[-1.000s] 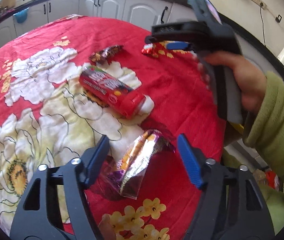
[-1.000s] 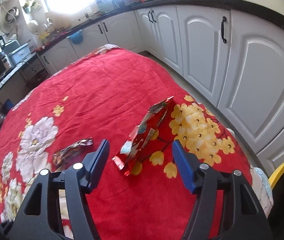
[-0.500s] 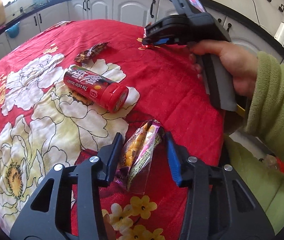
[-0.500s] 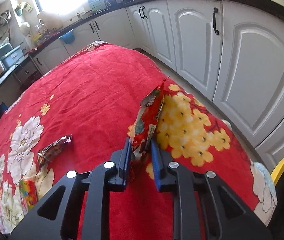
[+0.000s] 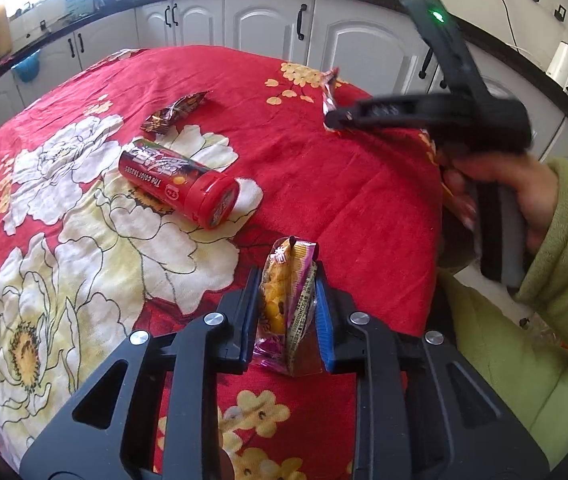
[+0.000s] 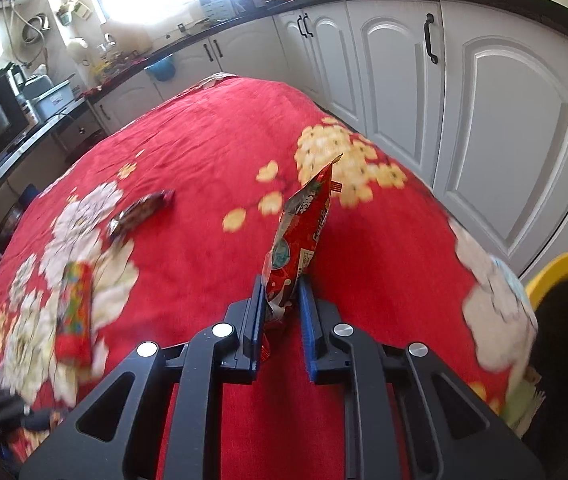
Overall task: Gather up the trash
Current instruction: 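Grasp the orange snack wrapper with the left tool while the right tool grasps the red wrapper, then carry both wrappers over the yellow bin with both tools, then open both tools to drop the wrappers into the bin, then move both tools back toward the red candy tube and brown wrapper, then grasp the red candy tube with the left tool while the right tool grasps the brown wrapper, then carry the candy tube and brown wrapper over the yellow bin with both tools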
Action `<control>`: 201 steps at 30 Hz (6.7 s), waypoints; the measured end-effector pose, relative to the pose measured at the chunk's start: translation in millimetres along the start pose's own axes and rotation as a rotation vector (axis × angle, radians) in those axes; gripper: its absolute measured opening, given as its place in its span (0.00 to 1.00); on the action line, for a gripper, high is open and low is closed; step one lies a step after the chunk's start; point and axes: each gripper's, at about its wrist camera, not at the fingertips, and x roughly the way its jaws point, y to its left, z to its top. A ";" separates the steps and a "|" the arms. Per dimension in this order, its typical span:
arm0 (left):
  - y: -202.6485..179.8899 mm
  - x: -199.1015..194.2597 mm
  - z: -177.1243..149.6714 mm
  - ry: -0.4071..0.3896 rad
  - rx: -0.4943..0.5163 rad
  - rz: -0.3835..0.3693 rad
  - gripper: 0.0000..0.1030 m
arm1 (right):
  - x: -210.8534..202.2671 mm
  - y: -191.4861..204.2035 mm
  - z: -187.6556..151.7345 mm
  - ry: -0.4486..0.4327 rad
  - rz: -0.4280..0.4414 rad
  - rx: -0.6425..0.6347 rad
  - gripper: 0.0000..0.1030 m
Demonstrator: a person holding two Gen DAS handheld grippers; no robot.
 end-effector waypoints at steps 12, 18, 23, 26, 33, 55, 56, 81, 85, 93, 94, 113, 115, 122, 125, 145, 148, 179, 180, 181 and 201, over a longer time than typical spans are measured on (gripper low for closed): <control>-23.1 -17.1 19.0 -0.069 0.008 0.001 0.17 | -47.1 -10.8 -26.2 -0.031 0.071 0.031 0.15; -27.7 -19.1 33.9 -0.097 -0.037 -0.003 0.17 | -75.7 -23.9 -28.0 -0.072 0.080 0.033 0.15; -35.6 -19.5 47.7 -0.123 -0.056 -0.019 0.17 | -97.0 -38.5 -31.3 -0.101 0.058 0.032 0.15; -42.7 -20.0 56.5 -0.138 -0.061 -0.028 0.17 | -110.2 -49.9 -34.1 -0.118 0.038 0.036 0.15; -66.4 -17.7 79.3 -0.172 -0.052 -0.065 0.17 | -136.0 -75.0 -43.6 -0.154 -0.008 0.059 0.15; -189.2 63.6 134.3 -0.106 0.050 -0.208 0.18 | -156.0 -180.2 -100.7 -0.124 -0.158 0.247 0.15; -195.5 69.6 136.0 -0.097 0.058 -0.212 0.18 | -156.4 -183.7 -102.7 -0.123 -0.161 0.256 0.15; -164.9 72.7 133.6 -0.126 -0.046 -0.152 0.89 | -183.3 -204.2 -104.8 -0.207 -0.229 0.308 0.63; -140.6 55.6 129.5 -0.163 -0.087 -0.071 0.89 | -182.9 -182.7 -90.6 -0.216 -0.201 0.259 0.64; -88.9 21.2 113.8 -0.224 -0.157 0.070 0.89 | -175.8 -135.0 -60.8 -0.227 -0.138 0.157 0.68; -84.2 18.5 113.0 -0.229 -0.164 0.079 0.89 | -174.5 -128.3 -55.9 -0.228 -0.128 0.144 0.68; 4.9 -4.1 80.6 -0.193 -0.322 0.253 0.89 | -138.8 -23.5 16.1 -0.229 0.022 -0.038 0.75; 11.9 0.5 77.5 -0.171 -0.339 0.262 0.89 | -129.5 -12.5 24.6 -0.210 0.039 -0.065 0.75; 30.5 18.8 66.1 -0.116 -0.407 0.246 0.89 | -87.3 16.1 54.8 -0.125 0.100 -0.108 0.75; 40.3 26.2 61.1 -0.099 -0.447 0.232 0.84 | -63.3 28.1 65.0 -0.087 0.114 -0.128 0.75; 102.1 6.6 45.1 -0.136 -0.573 0.169 0.28 | 75.3 88.8 81.1 0.170 0.186 -0.031 0.67; 102.4 -2.8 45.8 -0.163 -0.564 0.187 0.28 | 86.9 98.7 81.1 0.165 0.168 0.006 0.61; -0.3 -17.3 79.0 -0.243 -0.344 0.067 0.27 | -71.5 -33.7 22.9 -0.116 0.087 0.066 0.14; -6.0 -16.5 81.2 -0.243 -0.332 0.061 0.27 | -80.2 -42.8 19.5 -0.128 0.075 0.076 0.14; -15.4 -15.4 84.9 -0.244 -0.313 0.053 0.27 | -87.2 -51.2 16.3 -0.139 0.066 0.087 0.14; -154.0 29.3 140.4 -0.217 -0.076 -0.135 0.27 | -171.9 -166.5 -51.3 -0.247 -0.125 0.226 0.14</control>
